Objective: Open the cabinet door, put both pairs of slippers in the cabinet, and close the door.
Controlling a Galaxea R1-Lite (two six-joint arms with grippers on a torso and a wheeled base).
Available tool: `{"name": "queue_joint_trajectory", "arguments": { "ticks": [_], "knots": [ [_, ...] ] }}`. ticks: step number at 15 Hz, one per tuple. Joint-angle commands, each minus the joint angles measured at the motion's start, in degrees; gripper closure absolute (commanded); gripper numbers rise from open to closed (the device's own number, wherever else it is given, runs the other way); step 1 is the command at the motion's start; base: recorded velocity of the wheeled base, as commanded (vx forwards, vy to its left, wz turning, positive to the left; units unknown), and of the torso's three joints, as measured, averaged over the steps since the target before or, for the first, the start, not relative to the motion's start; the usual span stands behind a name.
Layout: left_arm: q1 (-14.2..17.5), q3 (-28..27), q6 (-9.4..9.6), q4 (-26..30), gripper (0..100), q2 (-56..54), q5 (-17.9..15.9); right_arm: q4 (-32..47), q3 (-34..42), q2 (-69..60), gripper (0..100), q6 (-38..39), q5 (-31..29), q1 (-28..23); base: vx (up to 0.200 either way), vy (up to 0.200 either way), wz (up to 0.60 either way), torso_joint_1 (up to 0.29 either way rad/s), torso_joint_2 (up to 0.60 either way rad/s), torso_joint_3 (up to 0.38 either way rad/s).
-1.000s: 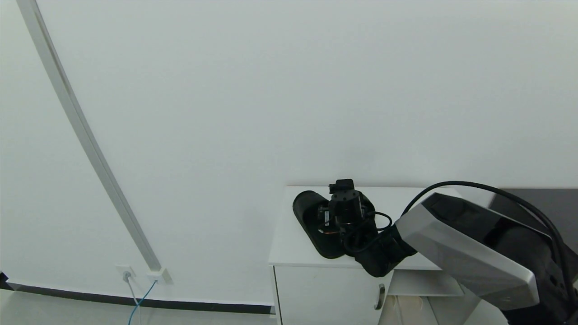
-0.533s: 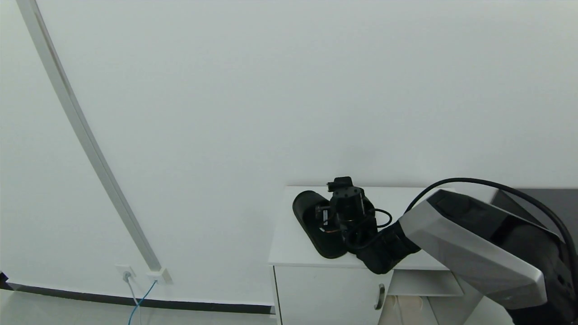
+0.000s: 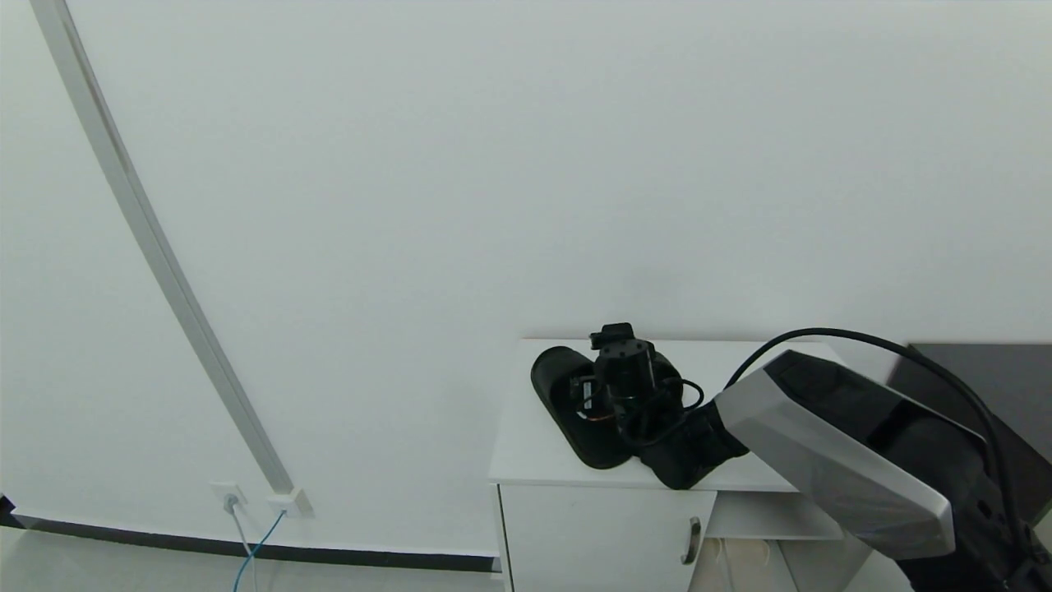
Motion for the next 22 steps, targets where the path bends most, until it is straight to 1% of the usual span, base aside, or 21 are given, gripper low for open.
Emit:
{"name": "queue_joint_trajectory", "arguments": {
  "ticks": [1, 2, 3, 9, 11, 12, 15, 16, 17, 19, 20, 21, 22],
  "knots": [
    [0.0, 0.0, -0.01, 0.0, 100, 0.0, 0.0, 0.3, -1.2, 1.2, 0, 0.0, -0.1, 0.0, 0.0, 0.0, 0.0, 0.0, 0.0, 0.0],
    [0.0, 0.0, -0.01, 0.0, 100, 0.0, 0.0, 0.4, -2.0, 1.5, 0, 0.0, 0.0, 0.0, 0.0, 0.0, 0.0, 0.0, 0.0, 0.0],
    [0.0, 0.0, -0.01, 0.0, 100, 0.0, 0.0, 0.4, -2.7, 2.0, 100, 0.0, -0.1, 0.0, 0.0, 0.0, 0.0, 0.0, 0.0, 0.0],
    [0.0, 0.0, -0.01, 0.0, 100, 0.0, 0.0, 0.3, -2.6, 1.8, 100, 0.0, -0.1, -0.3, 0.0, 0.0, 0.0, 0.0, 0.0, 0.0],
    [0.0, 0.0, -0.1, 0.0, 100, 0.0, 0.1, 0.0, -1.5, 0.3, 100, 0.2, -0.1, -0.3, 0.0, 0.0, 0.0, 0.0, 0.0, 0.0],
    [0.0, 0.0, -0.1, 0.0, 100, 0.0, 0.1, -0.1, 0.4, -1.8, 100, 0.3, -0.1, -0.3, 0.0, 0.0, 0.0, 0.0, 0.0, 0.0],
    [0.0, 0.0, -0.01, 0.0, 100, 0.0, 0.3, -2.0, 11.3, -12.7, 100, 0.2, 0.1, 0.0, 0.0, 0.0, 0.0, 0.0, 0.0, 0.0],
    [0.0, 0.0, -0.01, 0.0, 100, 0.0, 0.3, -2.4, 13.7, -14.7, 100, 0.2, 0.3, 0.1, 0.0, 0.0, 0.0, 0.0, 0.0, 0.0],
    [0.0, 0.0, -0.01, 0.0, 100, 0.0, 0.3, -3.4, 20.7, -21.4, 100, 0.2, 2.5, 0.7, 0.0, 0.0, 0.0, 0.0, 0.0, 0.0],
    [0.0, 0.0, -0.01, 0.0, 100, 0.0, 0.3, -4.2, 30.2, -29.7, 100, 0.2, 5.4, 1.5, 0.0, 0.0, 0.0, 0.0, 0.0, 0.0],
    [0.0, 0.0, -0.01, 0.0, 100, 0.0, 0.3, -5.1, 37.5, -35.8, 100, 0.2, 8.0, 2.1, 0.0, 0.0, 0.0, 0.0, 0.0, 0.0],
    [0.0, 0.0, -0.01, 0.0, 100, 0.0, 0.3, -5.1, 37.9, -36.2, 100, 0.2, 8.2, 2.1, 0.0, 0.0, 0.0, 0.0, 0.0, 0.0],
    [0.0, 0.0, -0.01, 0.0, 100, 0.0, 0.3, -5.4, 47.4, -44.7, 100, 0.1, 14.1, 3.4, 0.0, 0.0, 0.0, 0.0, 0.0, 0.0]
  ]
}}
